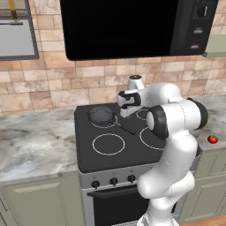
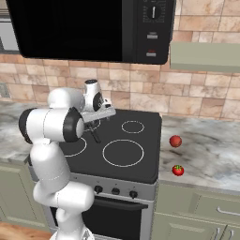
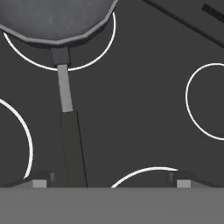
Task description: Place the pan on the rear left burner on the stove. Then place the tomato and the onion in the pan and turn on the rear left burner.
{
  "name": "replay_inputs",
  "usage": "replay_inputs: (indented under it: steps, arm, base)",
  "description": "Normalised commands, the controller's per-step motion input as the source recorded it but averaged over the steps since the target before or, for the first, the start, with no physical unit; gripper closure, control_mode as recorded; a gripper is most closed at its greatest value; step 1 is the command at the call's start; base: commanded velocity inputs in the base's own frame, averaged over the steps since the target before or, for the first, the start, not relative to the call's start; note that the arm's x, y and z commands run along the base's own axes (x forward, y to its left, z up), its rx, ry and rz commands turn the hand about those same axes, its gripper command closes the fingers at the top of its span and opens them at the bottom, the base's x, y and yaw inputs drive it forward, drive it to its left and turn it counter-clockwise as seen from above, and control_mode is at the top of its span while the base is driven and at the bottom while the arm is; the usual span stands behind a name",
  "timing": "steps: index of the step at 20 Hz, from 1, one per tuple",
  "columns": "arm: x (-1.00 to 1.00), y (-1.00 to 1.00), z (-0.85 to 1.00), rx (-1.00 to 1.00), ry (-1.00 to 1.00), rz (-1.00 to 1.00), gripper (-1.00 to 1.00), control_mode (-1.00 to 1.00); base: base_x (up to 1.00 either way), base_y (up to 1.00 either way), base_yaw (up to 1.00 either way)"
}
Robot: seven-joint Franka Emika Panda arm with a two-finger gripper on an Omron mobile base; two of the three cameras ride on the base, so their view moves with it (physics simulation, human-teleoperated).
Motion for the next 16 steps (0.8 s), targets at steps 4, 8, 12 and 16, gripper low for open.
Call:
replay_inputs:
  steps: [4,8,12,16]
  arm:
    - [-0.21,-0.52,0.05,0.00,0.00,-0.18,-1.00,-1.00]
    - [-0.02,-0.54,0.00,0.00,0.00,-0.20,-1.00,-1.00]
    - [0.00,-0.60,0.00,0.00,0.00,-0.15,-1.00,-1.00]
    - [0.00,-0.63,0.00,0.00,0.00,-0.08,-1.00,-1.00]
  base:
    - [0.00,0.00,0.00]
    - [0.00,0.00,0.00]
    - [0.00,0.00,0.00]
    - [0.00,0.00,0.00]
